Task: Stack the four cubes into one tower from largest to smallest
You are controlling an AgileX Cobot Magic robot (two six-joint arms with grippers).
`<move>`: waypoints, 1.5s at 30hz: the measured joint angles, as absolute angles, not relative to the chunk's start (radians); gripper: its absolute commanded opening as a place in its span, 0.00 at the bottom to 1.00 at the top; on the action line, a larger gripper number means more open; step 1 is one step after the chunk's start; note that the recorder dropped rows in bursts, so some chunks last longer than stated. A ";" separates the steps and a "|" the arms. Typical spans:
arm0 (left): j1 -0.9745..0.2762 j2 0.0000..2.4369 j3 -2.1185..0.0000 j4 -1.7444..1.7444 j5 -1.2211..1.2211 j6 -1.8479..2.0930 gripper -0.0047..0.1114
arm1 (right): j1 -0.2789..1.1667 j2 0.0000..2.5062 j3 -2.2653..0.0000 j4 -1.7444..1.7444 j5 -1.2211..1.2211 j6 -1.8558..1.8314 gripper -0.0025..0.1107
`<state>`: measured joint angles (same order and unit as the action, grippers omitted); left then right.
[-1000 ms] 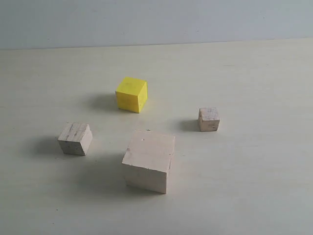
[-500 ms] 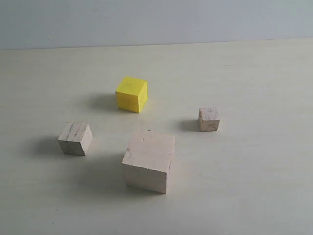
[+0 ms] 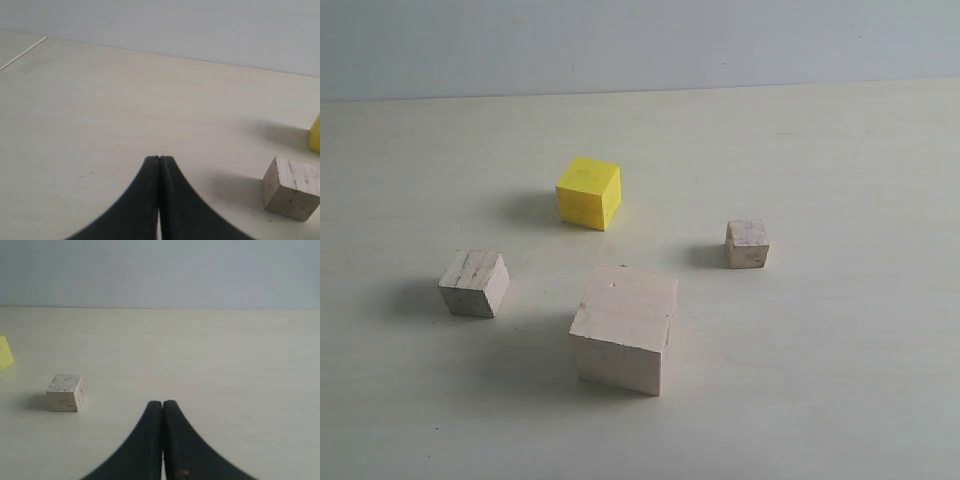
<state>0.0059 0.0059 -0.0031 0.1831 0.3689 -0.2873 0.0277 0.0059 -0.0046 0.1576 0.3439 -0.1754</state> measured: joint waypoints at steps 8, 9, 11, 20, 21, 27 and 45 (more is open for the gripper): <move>0.006 0.006 -0.001 0.183 0.319 -0.287 0.04 | 0.028 0.006 -0.005 0.158 0.319 -0.175 0.02; 0.006 0.006 0.001 0.183 0.277 -0.287 0.04 | 0.028 0.006 -0.005 0.158 0.283 -0.175 0.02; 0.006 0.006 0.002 0.183 0.175 -0.287 0.04 | 0.028 0.006 -0.005 0.160 0.165 -0.175 0.02; 0.006 0.006 0.002 0.183 -0.325 -0.287 0.04 | 0.028 0.006 -0.005 0.162 -0.330 -0.175 0.02; 0.006 0.006 0.002 0.183 -0.344 -0.287 0.04 | 0.028 0.006 -0.005 0.162 -0.357 -0.175 0.02; 0.006 0.006 0.002 0.183 -0.403 -0.287 0.04 | 0.028 0.006 -0.005 0.177 -0.442 -0.154 0.02; 0.006 0.295 -0.395 0.183 -0.123 -0.342 0.04 | 0.158 0.150 -0.395 0.167 -0.130 0.098 0.02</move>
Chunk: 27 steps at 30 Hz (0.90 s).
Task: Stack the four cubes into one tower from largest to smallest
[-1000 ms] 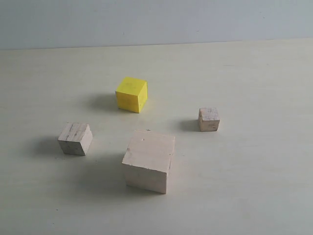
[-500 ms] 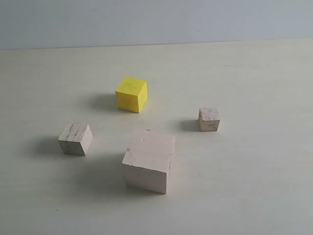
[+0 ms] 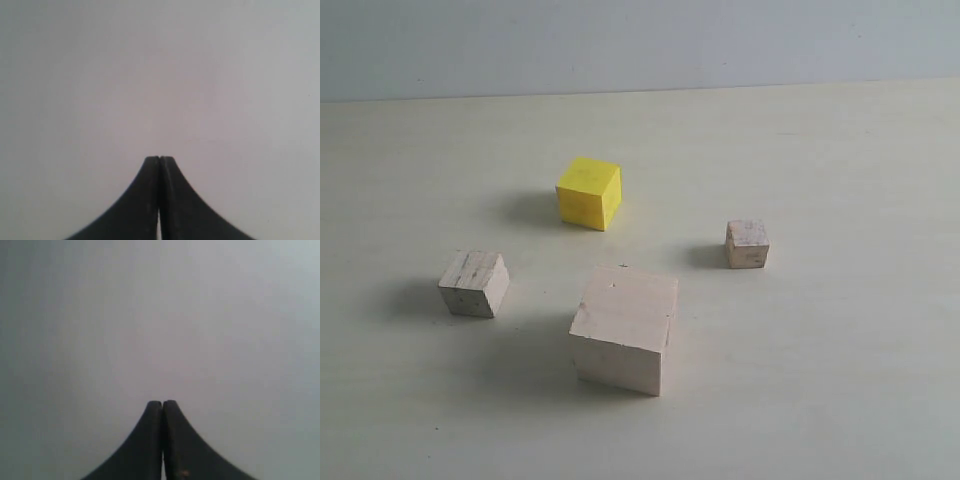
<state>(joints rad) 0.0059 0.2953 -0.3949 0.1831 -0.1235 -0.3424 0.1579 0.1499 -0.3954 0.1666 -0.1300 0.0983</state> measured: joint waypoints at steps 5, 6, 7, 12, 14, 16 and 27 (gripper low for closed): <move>0.006 0.442 -0.448 0.183 -0.113 -0.425 0.04 | 0.223 0.240 -0.469 0.162 -0.009 0.098 0.02; 0.006 0.472 -0.453 0.183 -0.108 -0.447 0.04 | 0.235 0.255 -0.469 0.162 0.006 0.098 0.02; 0.006 0.496 -0.456 0.183 -0.104 -0.469 0.04 | 0.246 0.274 -0.469 0.162 0.025 0.098 0.02; -0.063 0.635 -0.457 0.183 0.000 -0.539 0.04 | 0.304 0.365 -0.469 0.162 0.087 0.098 0.02; -0.131 0.693 -0.457 0.183 0.044 -0.543 0.04 | 0.332 0.403 -0.469 0.162 0.093 0.091 0.02; -0.201 0.748 -0.457 0.183 0.057 -0.535 0.04 | 0.358 0.437 -0.469 0.162 0.095 0.085 0.02; -0.495 0.983 -0.499 0.183 0.221 -0.307 0.04 | 0.494 0.629 -0.469 0.162 0.237 -0.046 0.02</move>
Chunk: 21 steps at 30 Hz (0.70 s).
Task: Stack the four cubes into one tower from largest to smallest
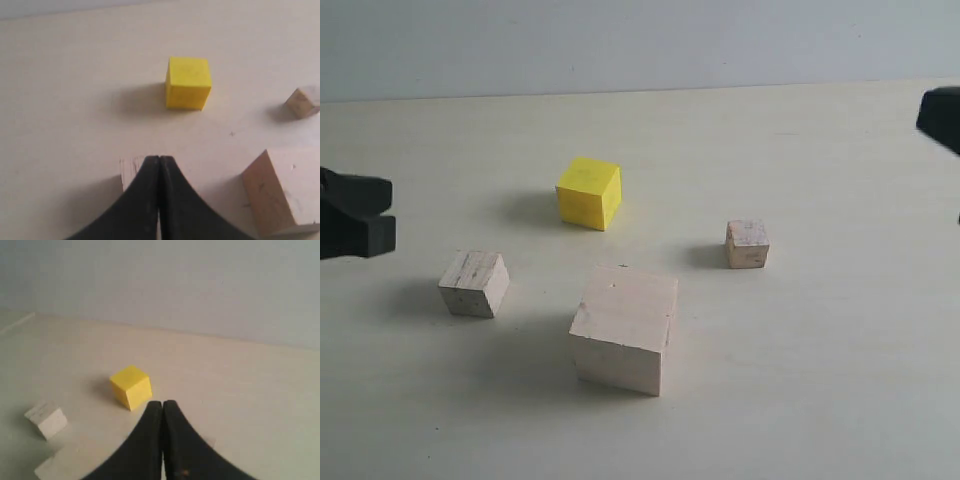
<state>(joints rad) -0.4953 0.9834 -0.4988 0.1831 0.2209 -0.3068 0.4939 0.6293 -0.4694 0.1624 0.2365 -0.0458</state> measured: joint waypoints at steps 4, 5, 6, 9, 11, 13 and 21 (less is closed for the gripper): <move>-0.503 0.998 -0.529 0.181 0.300 -0.301 0.04 | 0.509 0.708 -0.469 0.173 0.265 -0.049 0.02; -0.505 0.996 -0.535 0.181 0.302 -0.301 0.04 | 0.511 0.725 -0.469 0.182 0.265 -0.050 0.02; -0.504 0.993 -0.541 0.181 0.298 -0.300 0.04 | 0.511 0.739 -0.469 0.190 0.262 -0.047 0.02; -0.507 0.972 -0.559 0.181 0.251 -0.298 0.04 | 0.511 0.764 -0.469 0.203 0.234 -0.045 0.02; -0.507 0.958 -0.565 0.179 0.193 -0.296 0.04 | 0.511 0.767 -0.469 0.205 0.197 -0.043 0.02; -0.507 0.950 -0.566 0.179 0.146 -0.296 0.04 | 0.511 0.767 -0.469 0.205 0.146 -0.043 0.02; -0.507 0.945 -0.566 0.179 0.060 -0.296 0.04 | 0.511 0.759 -0.469 0.207 0.042 -0.043 0.02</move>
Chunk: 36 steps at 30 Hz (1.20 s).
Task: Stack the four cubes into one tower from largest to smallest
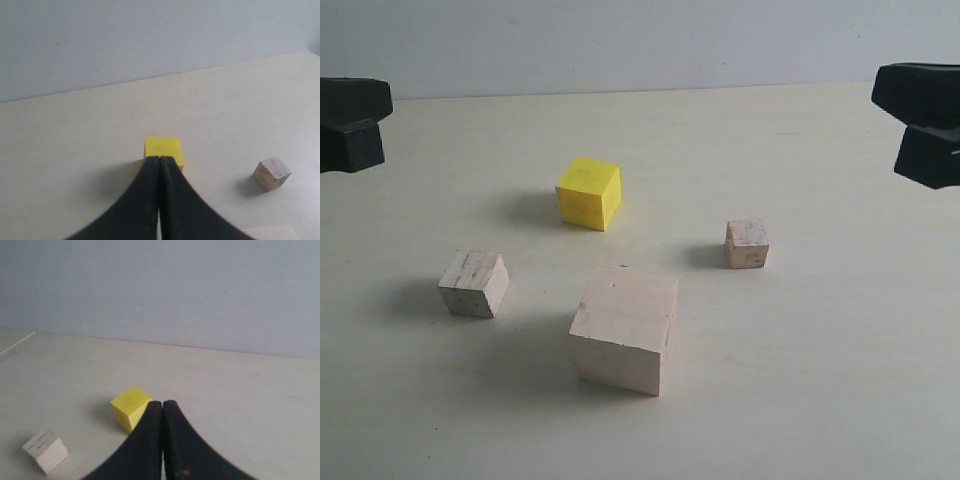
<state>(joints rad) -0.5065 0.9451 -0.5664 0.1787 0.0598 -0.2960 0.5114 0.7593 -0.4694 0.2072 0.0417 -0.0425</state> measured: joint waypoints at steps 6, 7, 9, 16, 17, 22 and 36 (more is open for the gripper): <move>-0.507 0.945 -0.566 0.176 0.067 -0.400 0.04 | 0.511 0.759 -0.469 0.207 0.008 -0.043 0.02; -0.511 0.945 -0.566 0.176 0.078 -0.417 0.04 | 0.511 0.759 -0.469 0.207 0.000 -0.043 0.02; -0.528 0.947 -0.566 0.176 0.094 -0.440 0.04 | 0.511 0.759 -0.469 0.209 0.000 -0.043 0.02; -0.669 1.011 -0.566 0.174 0.120 -0.419 0.15 | 0.511 0.759 -0.469 0.209 0.099 -0.043 0.02; -0.690 1.028 -0.566 0.174 0.120 -0.406 0.20 | 0.511 0.759 -0.469 0.209 0.126 -0.043 0.02; -0.761 1.126 -0.570 0.174 0.128 -0.357 0.54 | 0.511 0.761 -0.469 0.207 0.243 -0.051 0.06; -0.850 1.415 -0.599 0.173 0.176 -0.352 0.60 | 0.511 0.840 -0.469 0.207 0.391 -0.101 0.64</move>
<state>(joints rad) -0.8503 1.4147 -0.5985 0.1725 0.1757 -0.3524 0.5114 0.8400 -0.4694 0.2073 0.3913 -0.1010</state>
